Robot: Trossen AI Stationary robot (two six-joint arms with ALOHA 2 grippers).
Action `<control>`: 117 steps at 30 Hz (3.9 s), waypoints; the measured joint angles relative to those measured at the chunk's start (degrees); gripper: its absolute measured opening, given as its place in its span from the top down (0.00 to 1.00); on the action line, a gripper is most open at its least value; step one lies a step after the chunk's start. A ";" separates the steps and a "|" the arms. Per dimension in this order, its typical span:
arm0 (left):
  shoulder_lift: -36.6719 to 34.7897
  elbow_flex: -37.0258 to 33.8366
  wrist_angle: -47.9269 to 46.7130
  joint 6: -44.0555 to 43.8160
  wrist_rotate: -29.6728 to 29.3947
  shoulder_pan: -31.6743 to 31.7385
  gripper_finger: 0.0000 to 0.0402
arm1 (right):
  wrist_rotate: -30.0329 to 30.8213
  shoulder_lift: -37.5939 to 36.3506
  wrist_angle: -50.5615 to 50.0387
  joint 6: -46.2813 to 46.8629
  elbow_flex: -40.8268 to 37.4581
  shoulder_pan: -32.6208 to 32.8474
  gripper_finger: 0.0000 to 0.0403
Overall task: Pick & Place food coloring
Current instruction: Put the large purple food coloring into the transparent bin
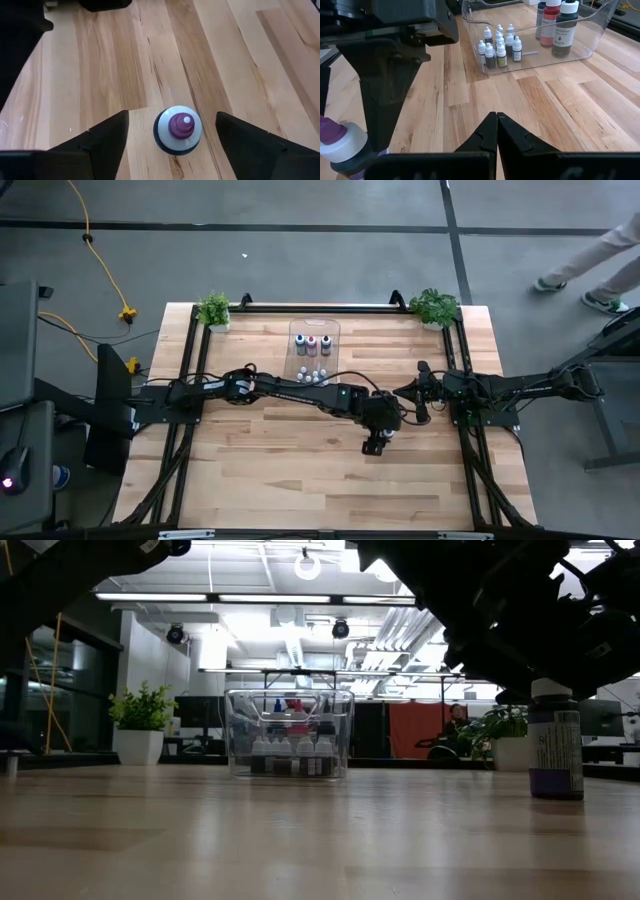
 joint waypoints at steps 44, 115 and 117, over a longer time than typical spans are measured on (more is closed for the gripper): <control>0.00 0.04 0.00 -2.99 3.47 0.02 0.52 | 0.01 0.00 0.00 0.00 -0.02 0.00 1.00; -17.33 0.02 -21.40 -13.48 -26.43 -2.22 0.75 | 0.01 0.00 -0.01 0.00 -0.01 0.01 1.00; -19.79 0.02 -22.88 -14.59 -28.87 -2.59 0.75 | 0.01 0.01 0.01 0.00 0.00 0.01 1.00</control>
